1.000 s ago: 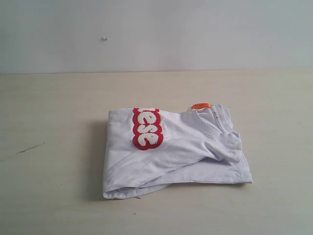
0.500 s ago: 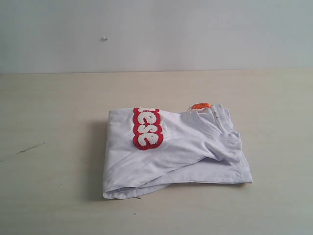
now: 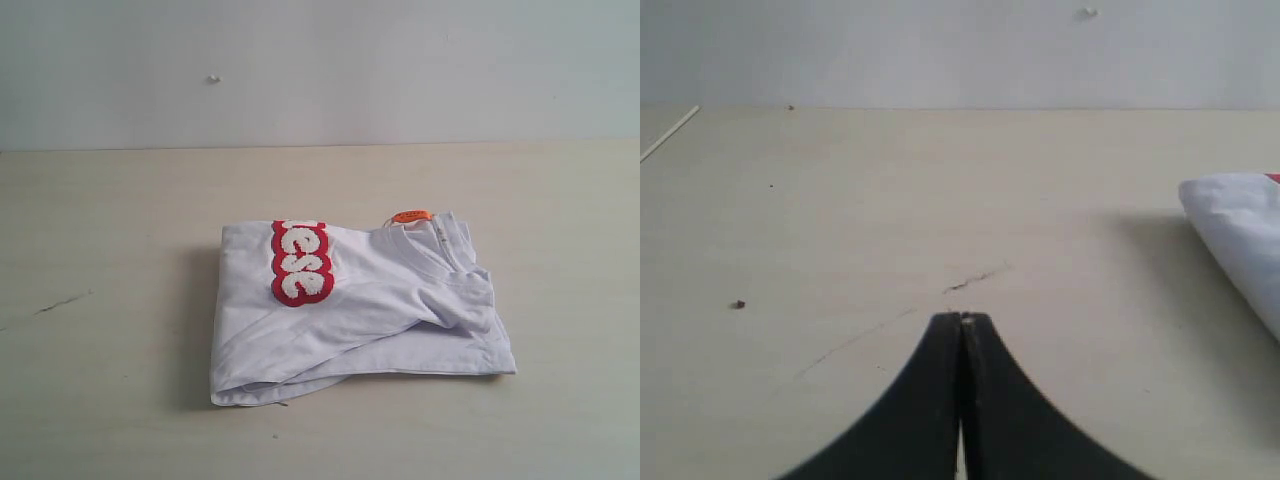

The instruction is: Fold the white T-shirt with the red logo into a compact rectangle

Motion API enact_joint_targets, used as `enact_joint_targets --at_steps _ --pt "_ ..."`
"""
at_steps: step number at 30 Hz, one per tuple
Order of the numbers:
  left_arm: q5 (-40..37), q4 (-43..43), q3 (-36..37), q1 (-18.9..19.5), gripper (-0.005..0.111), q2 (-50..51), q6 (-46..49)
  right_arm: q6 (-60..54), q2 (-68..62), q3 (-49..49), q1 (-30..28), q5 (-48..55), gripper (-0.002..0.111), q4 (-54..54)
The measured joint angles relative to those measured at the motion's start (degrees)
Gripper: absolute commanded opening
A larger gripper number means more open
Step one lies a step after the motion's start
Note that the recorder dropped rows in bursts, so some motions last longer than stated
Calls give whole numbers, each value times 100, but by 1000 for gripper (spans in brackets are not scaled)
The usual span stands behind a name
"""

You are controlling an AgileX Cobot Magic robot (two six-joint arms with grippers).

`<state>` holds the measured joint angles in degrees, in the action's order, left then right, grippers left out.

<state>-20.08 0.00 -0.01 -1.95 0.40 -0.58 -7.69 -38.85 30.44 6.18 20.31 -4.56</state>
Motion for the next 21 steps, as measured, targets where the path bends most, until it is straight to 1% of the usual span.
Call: enact_joint_targets --at_steps 21 --pt "-13 0 0 0 0 0 -51 0 0 0 0 0 0 0"
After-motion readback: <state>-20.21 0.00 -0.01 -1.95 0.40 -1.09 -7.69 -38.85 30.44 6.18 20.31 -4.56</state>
